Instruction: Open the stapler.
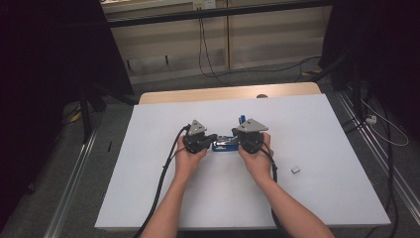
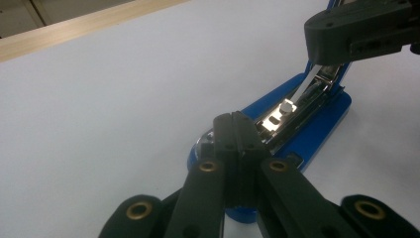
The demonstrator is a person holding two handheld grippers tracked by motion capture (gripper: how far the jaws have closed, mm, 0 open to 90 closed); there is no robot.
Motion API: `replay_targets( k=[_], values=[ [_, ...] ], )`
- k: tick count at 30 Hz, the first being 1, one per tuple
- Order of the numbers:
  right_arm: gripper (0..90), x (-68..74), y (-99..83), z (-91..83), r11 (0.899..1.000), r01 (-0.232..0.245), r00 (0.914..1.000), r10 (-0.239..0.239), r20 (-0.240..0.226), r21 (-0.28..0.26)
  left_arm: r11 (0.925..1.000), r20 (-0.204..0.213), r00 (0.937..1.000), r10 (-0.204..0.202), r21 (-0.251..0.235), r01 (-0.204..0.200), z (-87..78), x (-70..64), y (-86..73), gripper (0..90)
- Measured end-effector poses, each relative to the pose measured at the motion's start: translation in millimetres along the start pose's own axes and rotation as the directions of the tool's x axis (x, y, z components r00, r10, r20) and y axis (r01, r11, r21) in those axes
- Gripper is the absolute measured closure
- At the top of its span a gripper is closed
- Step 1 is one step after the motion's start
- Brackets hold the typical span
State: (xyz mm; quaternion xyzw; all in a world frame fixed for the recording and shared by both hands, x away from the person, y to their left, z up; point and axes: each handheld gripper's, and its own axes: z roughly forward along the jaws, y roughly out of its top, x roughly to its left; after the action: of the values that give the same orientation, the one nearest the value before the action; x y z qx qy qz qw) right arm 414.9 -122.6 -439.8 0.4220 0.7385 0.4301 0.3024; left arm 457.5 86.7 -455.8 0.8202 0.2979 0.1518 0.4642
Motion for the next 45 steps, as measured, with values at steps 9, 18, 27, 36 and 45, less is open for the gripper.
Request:
replay_targets(
  k=[9, 18, 27, 36, 45],
  values=[
    [90.0, -7.9, -2.0, -2.9, 1.0, -0.011, 0.9999, 0.011, 0.005, 0.002, 1.0, -0.001, 1.0, 0.002, 0.006, -0.002, 0.3, -0.8, 1.1, 90.0],
    [90.0, -7.7, -2.3, -2.9, 1.0, 0.011, 0.9999, -0.011, 0.009, 0.005, 1.0, -0.002, 1.0, 0.002, 0.008, -0.002, -0.1, -0.3, 0.9, 90.0],
    [90.0, -7.2, -3.1, -3.1, 1.0, 0.018, 0.9997, -0.018, 0.014, 0.001, 1.0, -0.004, 1.0, 0.001, 0.009, -0.001, -0.1, -0.4, 1.1, 90.0],
    [90.0, -16.1, -6.5, -5.2, 1.0, -0.002, 0.9996, 0.002, 0.029, 0.012, 0.9998, 0.002, 0.9999, -0.015, 0.009, 0.015, -0.1, -0.8, 0.9, 90.0],
    [90.0, -25.6, -14.0, -6.8, 0.999, -0.021, 0.9989, 0.02, 0.042, 0.025, 0.9999, -0.002, 0.9999, -0.014, 0.008, 0.014, -0.3, -0.2, 0.9, 90.0]
  ],
)
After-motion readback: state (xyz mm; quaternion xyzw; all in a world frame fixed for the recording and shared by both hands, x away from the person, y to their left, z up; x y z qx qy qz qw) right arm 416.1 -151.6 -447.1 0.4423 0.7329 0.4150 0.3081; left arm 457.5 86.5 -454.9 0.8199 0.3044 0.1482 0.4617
